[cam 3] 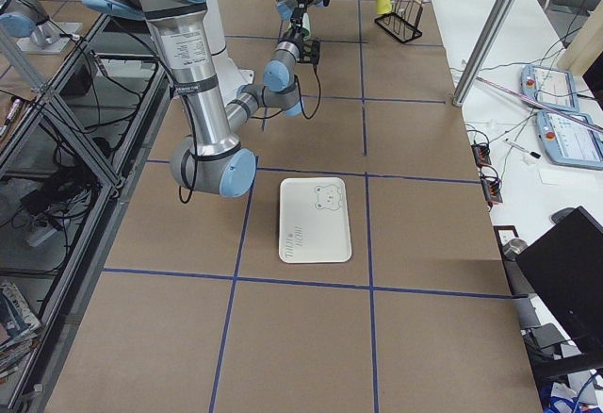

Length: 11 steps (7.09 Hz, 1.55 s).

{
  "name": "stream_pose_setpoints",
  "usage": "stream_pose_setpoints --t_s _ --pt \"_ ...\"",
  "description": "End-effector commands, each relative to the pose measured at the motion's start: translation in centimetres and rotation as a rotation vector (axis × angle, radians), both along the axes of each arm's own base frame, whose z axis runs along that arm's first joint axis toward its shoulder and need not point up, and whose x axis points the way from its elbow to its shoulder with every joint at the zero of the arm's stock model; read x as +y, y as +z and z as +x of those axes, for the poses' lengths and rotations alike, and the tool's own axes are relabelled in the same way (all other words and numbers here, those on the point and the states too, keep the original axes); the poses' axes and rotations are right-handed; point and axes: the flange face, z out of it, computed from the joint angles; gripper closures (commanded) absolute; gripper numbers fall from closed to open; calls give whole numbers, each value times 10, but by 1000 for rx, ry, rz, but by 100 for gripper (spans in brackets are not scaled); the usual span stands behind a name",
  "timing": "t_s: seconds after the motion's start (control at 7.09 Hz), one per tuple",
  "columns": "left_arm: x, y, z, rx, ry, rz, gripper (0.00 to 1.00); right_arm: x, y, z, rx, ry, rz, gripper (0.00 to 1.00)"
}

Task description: Left arm grabs green cup and hands to right arm on tray

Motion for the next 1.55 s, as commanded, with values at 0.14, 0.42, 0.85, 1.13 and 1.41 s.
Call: stream_pose_setpoints --t_s 0.14,0.42,0.85,1.13,1.41 --pt "0 0 1 0 1 -1 64 -2 -4 -4 15 1 -6 4" --pt "0 -2 1 3 1 -2 64 -1 -4 -6 16 -2 -7 6" --pt "0 -1 1 2 1 -3 64 3 -4 -7 14 -14 -11 51" --pt "0 -1 1 2 1 -3 64 2 -4 -6 12 -12 -10 55" --pt "0 -1 1 3 1 -2 64 2 -4 -6 13 -11 -9 55"
